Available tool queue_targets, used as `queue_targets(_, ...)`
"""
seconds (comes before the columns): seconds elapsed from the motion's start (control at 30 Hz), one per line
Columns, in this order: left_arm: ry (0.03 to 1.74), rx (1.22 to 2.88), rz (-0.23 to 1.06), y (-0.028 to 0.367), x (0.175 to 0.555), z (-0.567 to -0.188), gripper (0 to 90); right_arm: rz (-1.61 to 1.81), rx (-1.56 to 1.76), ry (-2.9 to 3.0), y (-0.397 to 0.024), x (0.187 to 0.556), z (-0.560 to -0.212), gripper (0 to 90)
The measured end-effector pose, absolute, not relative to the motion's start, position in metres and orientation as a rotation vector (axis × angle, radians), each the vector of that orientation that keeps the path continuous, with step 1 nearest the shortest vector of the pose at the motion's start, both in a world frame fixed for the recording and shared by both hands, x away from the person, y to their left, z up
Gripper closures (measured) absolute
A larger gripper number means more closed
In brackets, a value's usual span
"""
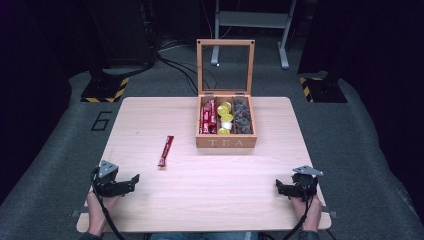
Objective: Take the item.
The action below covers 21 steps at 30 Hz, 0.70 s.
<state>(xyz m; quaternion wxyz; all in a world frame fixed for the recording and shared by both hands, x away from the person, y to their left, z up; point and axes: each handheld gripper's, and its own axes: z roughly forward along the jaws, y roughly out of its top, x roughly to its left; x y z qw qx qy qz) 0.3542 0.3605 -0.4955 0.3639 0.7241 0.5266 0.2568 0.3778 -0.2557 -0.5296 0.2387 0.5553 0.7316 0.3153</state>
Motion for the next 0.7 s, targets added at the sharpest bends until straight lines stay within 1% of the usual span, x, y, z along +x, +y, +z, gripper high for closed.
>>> queue_targets(0.23,1.437,1.880,0.672,0.379,0.353,-0.515,9.8,0.863,1.521,2.003,-0.256,0.378,-0.530,3.3)
queue_targets(0.27,1.440,1.885,0.689,0.381,0.354,-0.518,9.7,0.863,1.520,2.004,-0.256,0.378,-0.530,3.3)
queue_targets(0.43,1.473,1.926,0.646,0.385,0.358,-0.528,8.2,0.863,1.521,2.003,-0.256,0.378,-0.530,3.3)
queue_targets(0.7,1.449,1.911,0.643,0.389,0.360,-0.532,7.7,0.859,1.523,2.004,-0.255,0.378,-0.530,2.6)
